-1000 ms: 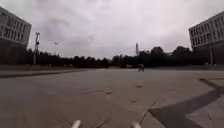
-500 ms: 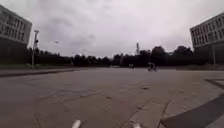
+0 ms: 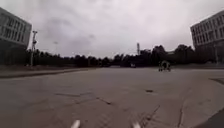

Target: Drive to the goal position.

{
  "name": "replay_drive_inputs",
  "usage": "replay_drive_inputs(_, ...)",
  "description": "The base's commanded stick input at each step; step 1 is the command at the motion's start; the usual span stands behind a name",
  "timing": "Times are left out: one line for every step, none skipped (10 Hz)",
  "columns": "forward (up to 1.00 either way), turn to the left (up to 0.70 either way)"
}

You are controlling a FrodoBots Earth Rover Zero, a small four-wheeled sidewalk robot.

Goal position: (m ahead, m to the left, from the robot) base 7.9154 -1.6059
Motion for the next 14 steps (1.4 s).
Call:
replay_drive_inputs(0.70,0.00)
replay_drive_inputs(0.70,0.00)
replay_drive_inputs(0.70,0.00)
replay_drive_inputs(0.70,0.00)
replay_drive_inputs(0.70,0.00)
replay_drive_inputs(0.70,0.00)
replay_drive_inputs(0.70,0.00)
replay_drive_inputs(0.70,0.00)
replay_drive_inputs(0.70,0.00)
replay_drive_inputs(0.70,0.00)
replay_drive_inputs(0.70,0.00)
replay_drive_inputs(0.70,0.00)
replay_drive_inputs(0.70,0.00)
replay_drive_inputs(0.70,0.00)
